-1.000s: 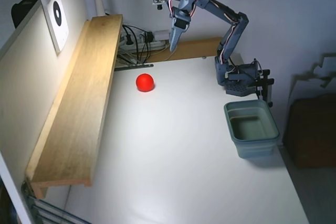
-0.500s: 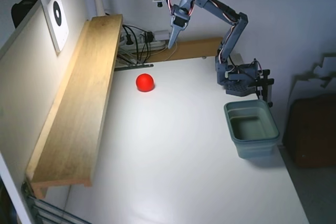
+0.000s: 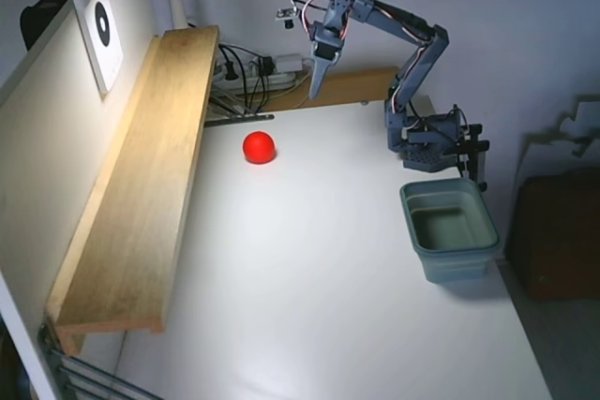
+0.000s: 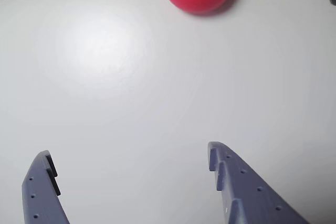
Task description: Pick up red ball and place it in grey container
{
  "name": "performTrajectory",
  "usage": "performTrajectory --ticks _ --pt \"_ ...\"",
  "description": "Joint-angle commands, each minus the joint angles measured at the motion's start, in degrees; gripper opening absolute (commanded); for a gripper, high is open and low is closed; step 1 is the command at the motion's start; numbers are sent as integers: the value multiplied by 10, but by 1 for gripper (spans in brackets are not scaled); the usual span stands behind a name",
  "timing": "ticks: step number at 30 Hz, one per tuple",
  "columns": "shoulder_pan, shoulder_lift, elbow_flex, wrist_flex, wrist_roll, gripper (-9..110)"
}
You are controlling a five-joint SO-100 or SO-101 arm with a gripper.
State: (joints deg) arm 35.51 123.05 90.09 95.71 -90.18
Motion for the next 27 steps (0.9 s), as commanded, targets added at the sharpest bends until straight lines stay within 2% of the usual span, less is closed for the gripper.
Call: performTrajectory --ticks 1,27 --pt "10 37 36 -26 2 38" --pt "10 132 308 -204 2 38"
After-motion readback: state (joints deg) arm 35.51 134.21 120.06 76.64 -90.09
